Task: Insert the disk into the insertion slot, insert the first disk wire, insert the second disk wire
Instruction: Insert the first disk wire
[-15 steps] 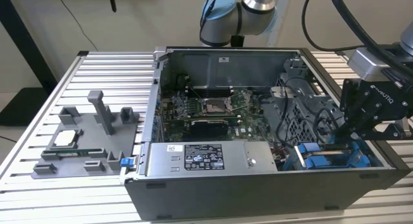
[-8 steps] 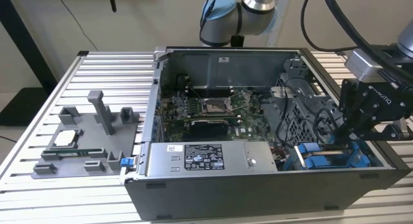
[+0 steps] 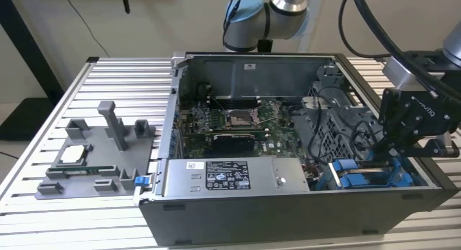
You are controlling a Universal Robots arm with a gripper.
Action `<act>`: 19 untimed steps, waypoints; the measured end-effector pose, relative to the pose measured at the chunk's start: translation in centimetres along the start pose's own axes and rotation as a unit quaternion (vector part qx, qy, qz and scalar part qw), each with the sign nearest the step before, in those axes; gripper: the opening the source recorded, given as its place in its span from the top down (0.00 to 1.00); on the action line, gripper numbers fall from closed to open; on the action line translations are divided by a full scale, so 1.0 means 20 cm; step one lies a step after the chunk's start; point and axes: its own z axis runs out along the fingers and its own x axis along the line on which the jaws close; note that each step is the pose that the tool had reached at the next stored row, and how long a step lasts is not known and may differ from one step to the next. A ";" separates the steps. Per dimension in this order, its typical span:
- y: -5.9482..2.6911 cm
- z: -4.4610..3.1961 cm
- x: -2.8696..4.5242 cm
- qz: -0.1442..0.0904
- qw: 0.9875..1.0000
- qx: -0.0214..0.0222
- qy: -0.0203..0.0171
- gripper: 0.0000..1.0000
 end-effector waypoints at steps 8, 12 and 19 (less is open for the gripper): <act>0.000 0.005 0.005 0.017 1.000 0.001 -0.001 1.00; -0.001 0.010 0.005 0.020 1.000 0.001 -0.002 1.00; -0.003 0.034 0.006 0.021 1.000 0.002 -0.002 1.00</act>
